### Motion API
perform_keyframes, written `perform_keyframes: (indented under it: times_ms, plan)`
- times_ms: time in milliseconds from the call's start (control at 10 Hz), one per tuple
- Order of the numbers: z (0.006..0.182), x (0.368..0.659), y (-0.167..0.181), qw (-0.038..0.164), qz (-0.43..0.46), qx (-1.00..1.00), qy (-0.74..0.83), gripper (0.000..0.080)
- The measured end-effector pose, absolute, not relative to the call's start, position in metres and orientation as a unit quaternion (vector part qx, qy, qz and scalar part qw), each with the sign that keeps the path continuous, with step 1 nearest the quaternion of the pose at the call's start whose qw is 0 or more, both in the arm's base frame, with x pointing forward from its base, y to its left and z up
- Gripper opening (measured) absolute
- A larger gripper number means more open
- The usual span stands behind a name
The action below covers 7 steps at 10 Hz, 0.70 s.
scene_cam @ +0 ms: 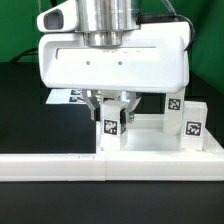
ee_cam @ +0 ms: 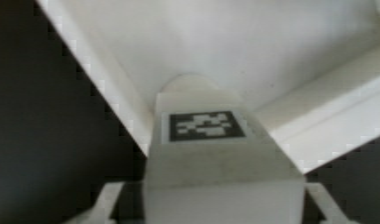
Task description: Assemble square table
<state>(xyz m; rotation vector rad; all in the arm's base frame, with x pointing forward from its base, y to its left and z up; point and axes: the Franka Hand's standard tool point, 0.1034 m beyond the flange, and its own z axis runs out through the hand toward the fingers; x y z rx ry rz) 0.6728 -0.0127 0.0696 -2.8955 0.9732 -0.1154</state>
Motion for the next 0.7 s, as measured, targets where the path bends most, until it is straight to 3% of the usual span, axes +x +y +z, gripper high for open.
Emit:
perform_keyframes:
  times_ms: [100, 500, 700]
  plan:
    - [0.0698, 0.6723, -0.0139, 0.042, -0.029, -0.919, 0.391, 0.0290]
    - [0.0687, 0.6712, -0.0195, 0.078, 0.045, -0.767, 0.635, 0.0290]
    - [0.0687, 0.6704, -0.0191, 0.078, 0.051, -0.714, 0.693, 0.0290]
